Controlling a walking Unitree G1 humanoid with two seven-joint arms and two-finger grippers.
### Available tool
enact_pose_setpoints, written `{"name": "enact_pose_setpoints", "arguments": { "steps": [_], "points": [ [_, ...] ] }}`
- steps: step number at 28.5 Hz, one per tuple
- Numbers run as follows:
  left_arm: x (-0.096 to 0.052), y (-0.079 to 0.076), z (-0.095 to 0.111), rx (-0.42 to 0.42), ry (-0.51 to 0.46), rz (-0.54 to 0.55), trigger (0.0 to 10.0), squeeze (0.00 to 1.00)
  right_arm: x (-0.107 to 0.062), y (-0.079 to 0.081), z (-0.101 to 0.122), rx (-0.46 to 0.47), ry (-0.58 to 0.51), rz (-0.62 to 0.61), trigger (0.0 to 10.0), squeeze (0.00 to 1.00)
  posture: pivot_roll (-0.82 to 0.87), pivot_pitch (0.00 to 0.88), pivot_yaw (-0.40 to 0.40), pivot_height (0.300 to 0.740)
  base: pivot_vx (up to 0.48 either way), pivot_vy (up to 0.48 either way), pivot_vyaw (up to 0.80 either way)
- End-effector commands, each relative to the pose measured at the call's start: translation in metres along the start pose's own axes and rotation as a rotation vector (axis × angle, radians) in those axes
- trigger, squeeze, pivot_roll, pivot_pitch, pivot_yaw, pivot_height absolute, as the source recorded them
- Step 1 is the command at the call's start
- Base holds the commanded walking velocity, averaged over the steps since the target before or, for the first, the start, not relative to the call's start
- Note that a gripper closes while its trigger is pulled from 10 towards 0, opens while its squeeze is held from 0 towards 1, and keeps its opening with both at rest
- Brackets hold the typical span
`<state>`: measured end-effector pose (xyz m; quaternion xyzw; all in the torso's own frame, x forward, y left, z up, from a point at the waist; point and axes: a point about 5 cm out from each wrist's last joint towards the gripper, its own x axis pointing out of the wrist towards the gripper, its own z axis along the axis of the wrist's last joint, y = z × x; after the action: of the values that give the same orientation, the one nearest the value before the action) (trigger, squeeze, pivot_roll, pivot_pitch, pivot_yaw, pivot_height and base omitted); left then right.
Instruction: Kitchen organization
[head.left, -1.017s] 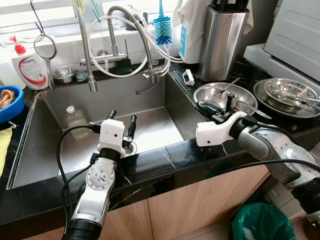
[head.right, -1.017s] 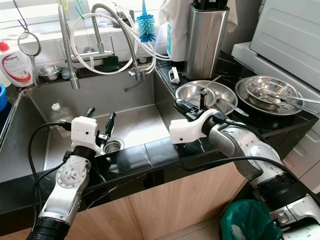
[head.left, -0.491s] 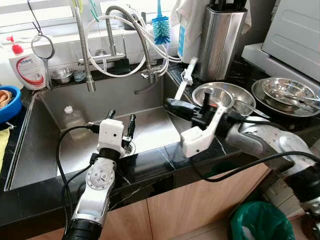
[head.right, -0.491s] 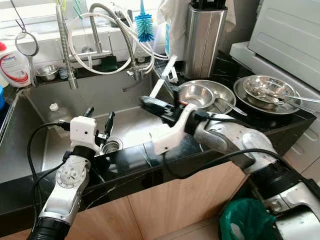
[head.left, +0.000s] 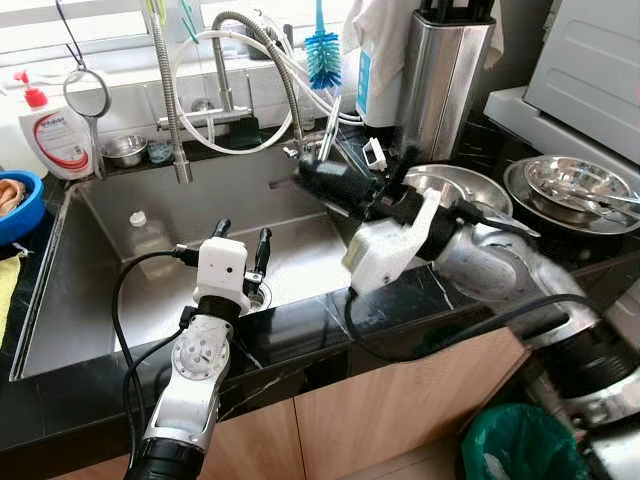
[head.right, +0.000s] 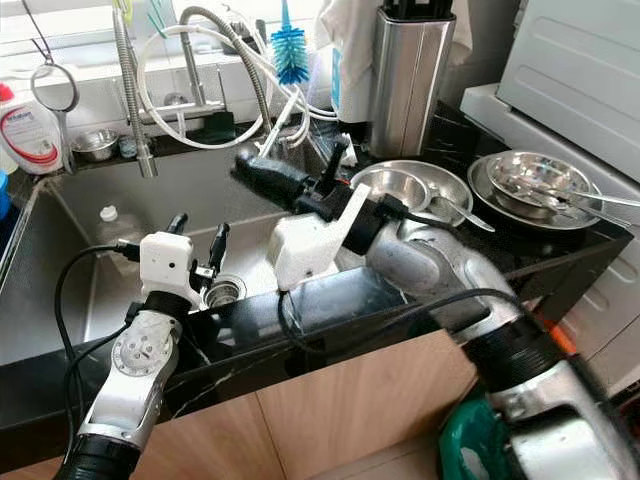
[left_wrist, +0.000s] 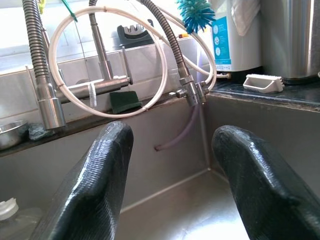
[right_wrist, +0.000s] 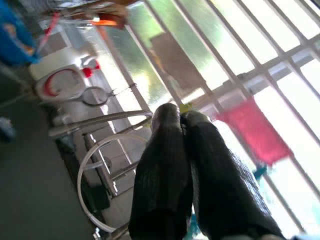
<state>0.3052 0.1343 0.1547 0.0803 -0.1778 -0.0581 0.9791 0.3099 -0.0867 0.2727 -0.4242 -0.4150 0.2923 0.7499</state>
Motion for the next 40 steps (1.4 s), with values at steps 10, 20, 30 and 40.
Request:
{"name": "enact_pose_setpoints", "arguments": {
  "steps": [10, 20, 30, 40],
  "points": [
    [-0.001, 0.003, 0.000, 0.005, -0.001, 0.004, 10.0, 0.00, -0.017, -0.003, -0.026, 0.457, 0.140, -0.227, 10.0, 0.00, -0.11, 0.000, 0.040, 0.740, 0.000, 0.000, 0.00],
    [-0.001, 0.003, 0.001, 0.007, -0.006, 0.001, 10.0, 0.00, -0.021, 0.002, -0.024, 0.777, 0.090, -0.243, 10.0, 0.00, -0.11, 0.000, 0.041, 0.740, 0.000, 0.000, 0.00],
    [-0.002, 0.003, 0.001, 0.009, -0.007, -0.003, 10.0, 0.00, -0.040, 0.013, -0.052, 0.919, 0.277, -0.322, 10.0, 0.00, -0.11, 0.000, 0.041, 0.740, 0.000, 0.000, 0.00],
    [0.000, 0.002, 0.003, 0.016, -0.016, -0.007, 10.0, 0.00, -0.056, 0.036, -0.073, 1.018, 0.477, -0.349, 10.0, 0.00, -0.11, 0.000, 0.040, 0.740, 0.000, 0.000, 0.00]
  ]
}}
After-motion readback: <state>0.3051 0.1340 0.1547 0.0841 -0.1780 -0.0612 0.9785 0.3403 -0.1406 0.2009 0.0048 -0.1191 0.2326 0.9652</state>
